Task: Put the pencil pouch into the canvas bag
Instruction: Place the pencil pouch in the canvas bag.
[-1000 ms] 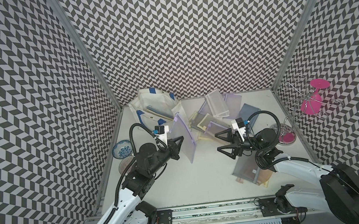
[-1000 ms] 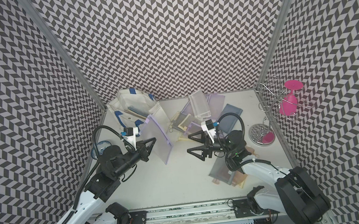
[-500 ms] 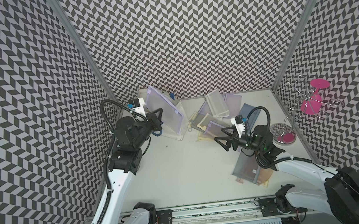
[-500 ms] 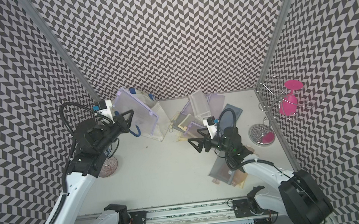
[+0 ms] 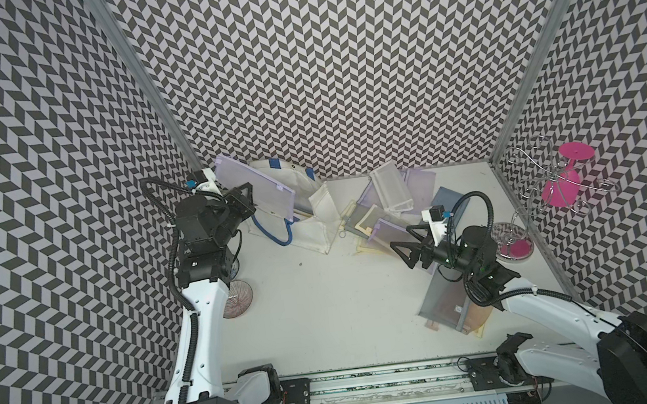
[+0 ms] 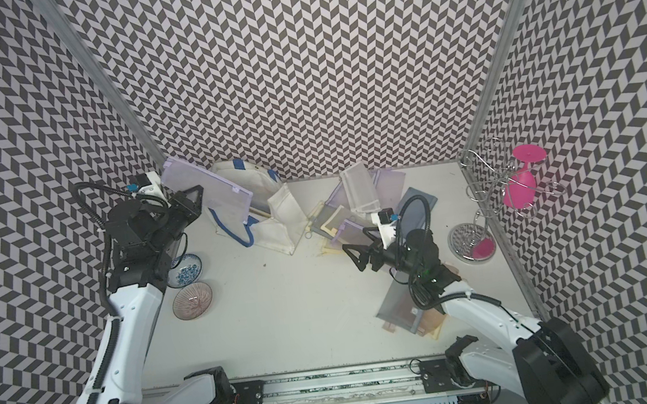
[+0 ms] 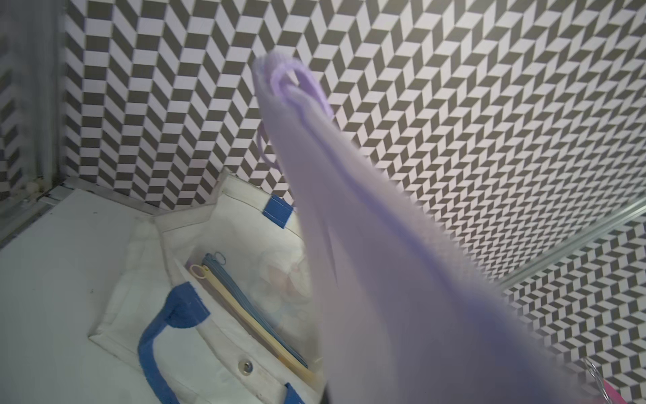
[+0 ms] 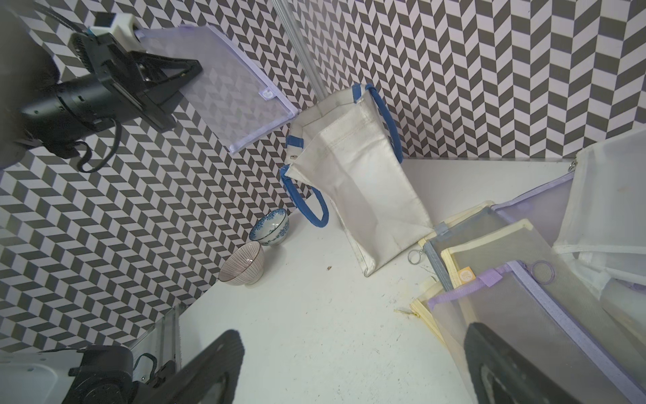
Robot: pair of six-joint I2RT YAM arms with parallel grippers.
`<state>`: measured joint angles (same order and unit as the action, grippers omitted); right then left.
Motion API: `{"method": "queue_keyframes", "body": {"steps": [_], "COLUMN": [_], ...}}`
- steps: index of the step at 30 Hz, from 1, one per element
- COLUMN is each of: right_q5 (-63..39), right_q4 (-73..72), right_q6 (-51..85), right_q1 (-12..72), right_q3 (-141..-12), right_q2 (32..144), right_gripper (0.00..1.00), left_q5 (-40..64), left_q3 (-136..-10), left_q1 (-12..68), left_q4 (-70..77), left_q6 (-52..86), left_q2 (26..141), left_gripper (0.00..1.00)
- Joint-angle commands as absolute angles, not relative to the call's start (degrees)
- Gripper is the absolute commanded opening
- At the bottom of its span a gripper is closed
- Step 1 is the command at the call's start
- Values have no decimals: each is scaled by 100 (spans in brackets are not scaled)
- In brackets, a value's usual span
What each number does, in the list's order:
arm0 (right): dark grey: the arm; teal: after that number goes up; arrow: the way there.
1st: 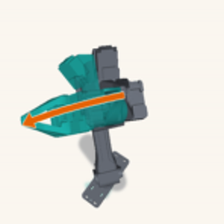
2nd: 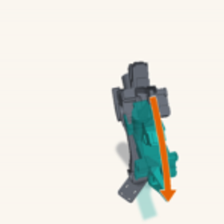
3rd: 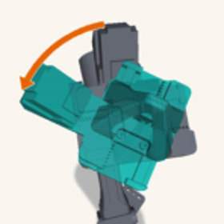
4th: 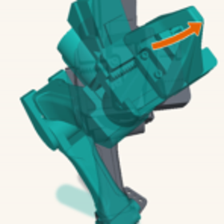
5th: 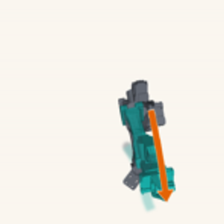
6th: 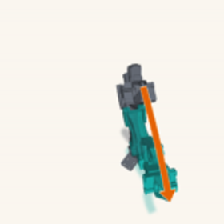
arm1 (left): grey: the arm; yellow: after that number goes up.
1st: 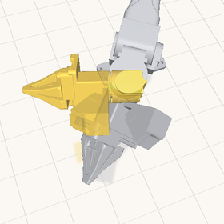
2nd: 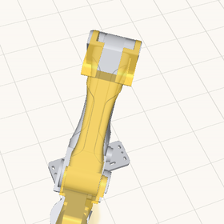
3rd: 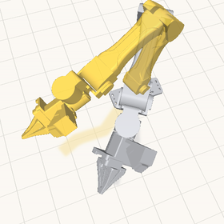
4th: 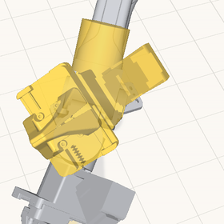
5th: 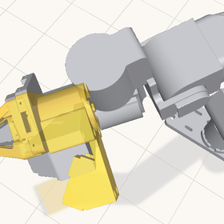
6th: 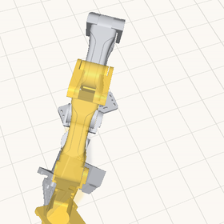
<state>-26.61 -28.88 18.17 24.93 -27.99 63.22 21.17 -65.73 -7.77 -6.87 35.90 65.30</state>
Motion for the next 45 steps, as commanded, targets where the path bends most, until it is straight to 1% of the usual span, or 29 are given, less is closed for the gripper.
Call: {"method": "queue_keyframes", "body": {"steps": [1,6,11,16,23,29,30,31,36,38,39,41,45], "right_q5": [-2603,-2647,-2575,-2558,-2491,-2409,-2389,-2384,-2385,-2374,-2370,-2352,-2260], "right_q4": [-3187,-3176,-3232,-3243,-3227,-3190,-3199,-3207,-3200,-3199,-3199,-3191,-3140], "right_q6": [1810,1784,1787,1783,1747,1702,1705,1705,1690,1682,1683,1680,1689], "right_q1": [2479,2472,2482,2477,2472,2471,2473,2476,2475,2474,2475,2478,2472], "right_q3": [-2764,-2764,-2723,-2709,-2707,-2678,-2665,-2663,-2654,-2646,-2645,-2644,-2659], "right_q2": [6296,6290,6293,6308,6285,6146,6127,6118,6078,6065,6056,6042,6081], "right_gripper": [99,99,99,99,100,100,100,100,100,100,100,100,100], "left_q5": [1960,2075,2032,1399,869,441,389,355,142,6,-58,-234,-655], "left_q3": [-6500,-6243,-6592,-6849,-7340,-7595,-7664,-7704,-7886,-8022,-8072,-8151,-8189], "left_q1": [-960,-967,-851,-288,288,421,418,420,438,459,477,510,700], "left_q4": [-416,87,210,126,-143,-726,-864,-949,-1160,-1292,-1316,-1404,-1568], "left_q6": [3816,3952,4062,3947,3902,3826,3787,3756,3481,3349,3263,3145,2804], "left_q2": [6591,6855,7510,8058,8818,9137,9193,9228,9222,9220,9188,9096,8782], "left_gripper": [0,0,0,0,0,6,8,15,58,70,73,76,77]}}
